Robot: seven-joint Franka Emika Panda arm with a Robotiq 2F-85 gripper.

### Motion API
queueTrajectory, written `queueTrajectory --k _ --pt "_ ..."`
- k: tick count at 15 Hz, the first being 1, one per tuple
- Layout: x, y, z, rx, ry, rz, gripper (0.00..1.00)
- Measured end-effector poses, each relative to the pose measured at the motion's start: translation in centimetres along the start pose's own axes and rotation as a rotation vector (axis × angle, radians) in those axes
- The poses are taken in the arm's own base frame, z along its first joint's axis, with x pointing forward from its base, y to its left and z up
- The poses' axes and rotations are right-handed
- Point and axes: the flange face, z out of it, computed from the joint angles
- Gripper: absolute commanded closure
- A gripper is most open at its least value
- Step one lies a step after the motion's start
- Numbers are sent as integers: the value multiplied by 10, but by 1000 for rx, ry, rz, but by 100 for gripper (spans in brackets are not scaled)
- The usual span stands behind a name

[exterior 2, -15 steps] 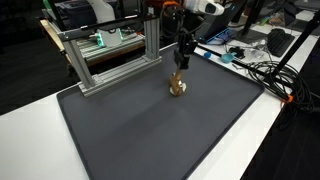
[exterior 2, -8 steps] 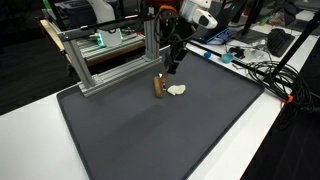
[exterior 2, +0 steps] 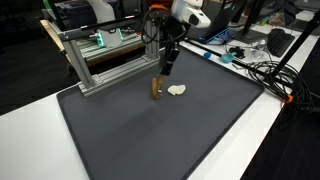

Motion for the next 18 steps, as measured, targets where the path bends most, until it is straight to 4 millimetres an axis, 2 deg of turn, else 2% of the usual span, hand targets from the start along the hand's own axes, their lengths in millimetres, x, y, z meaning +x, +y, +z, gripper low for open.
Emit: queueTrajectory --k 3,6,15,18 --pt "-15 7 -16 -38 149 57 78" --pt "-19 8 -20 -57 236 80 78" --pt "3 -16 -18 42 368 -77 78" --pt "12 -17 -13 59 384 -99 78"
